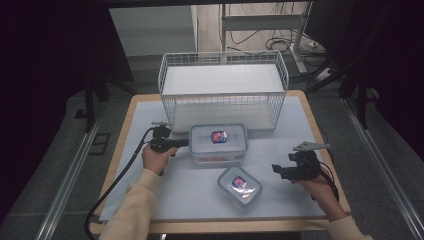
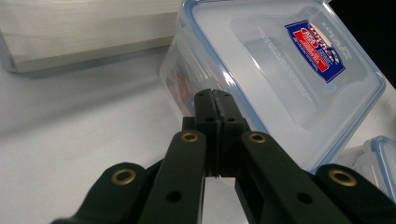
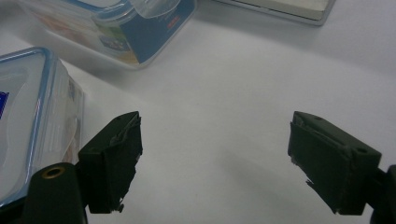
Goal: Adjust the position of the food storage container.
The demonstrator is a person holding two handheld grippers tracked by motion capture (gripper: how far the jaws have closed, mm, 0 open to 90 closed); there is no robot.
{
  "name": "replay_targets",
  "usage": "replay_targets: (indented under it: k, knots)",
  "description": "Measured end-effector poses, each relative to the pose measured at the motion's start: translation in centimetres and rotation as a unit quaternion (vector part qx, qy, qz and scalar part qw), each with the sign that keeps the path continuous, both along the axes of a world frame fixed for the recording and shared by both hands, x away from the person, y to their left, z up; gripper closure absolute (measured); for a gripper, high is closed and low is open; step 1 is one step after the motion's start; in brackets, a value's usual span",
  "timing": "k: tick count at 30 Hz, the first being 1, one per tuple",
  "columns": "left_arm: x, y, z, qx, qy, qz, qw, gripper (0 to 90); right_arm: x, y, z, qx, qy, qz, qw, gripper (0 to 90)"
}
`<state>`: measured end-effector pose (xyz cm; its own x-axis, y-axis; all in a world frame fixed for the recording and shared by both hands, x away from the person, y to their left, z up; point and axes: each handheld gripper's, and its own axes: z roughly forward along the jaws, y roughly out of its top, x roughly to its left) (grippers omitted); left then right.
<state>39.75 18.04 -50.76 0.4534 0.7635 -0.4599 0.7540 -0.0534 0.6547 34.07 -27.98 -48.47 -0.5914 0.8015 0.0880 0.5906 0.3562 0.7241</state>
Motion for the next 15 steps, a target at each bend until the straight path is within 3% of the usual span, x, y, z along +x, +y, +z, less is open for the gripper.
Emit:
replay_targets:
  k: [2, 5, 9, 15]
  knots:
    - [-0.1, 0.1, 0.1, -0.001, -0.002, -0.002, 1.0000, 90.0, 0.0, -0.1, 0.0, 0.001, -0.002, 0.000, 1.0000, 17.6]
    - [-0.8, 0.4, 0.9, 0.012, -0.021, 0.007, 0.9997, 90.0, 0.0, -0.1, 0.1, 0.004, -0.003, 0.000, 1.0000, 17.4]
    - [-2.5, 1.1, 1.9, 0.011, -0.041, 0.007, 0.9991, 90.0, 0.0, -0.2, 0.2, 0.013, -0.004, 0.001, 0.9999, 16.7]
    - [-4.7, 1.8, 2.6, 0.022, -0.049, 0.010, 0.9985, 87.8, -0.1, 0.0, 0.3, 0.023, -0.008, 0.004, 0.9997, 16.5]
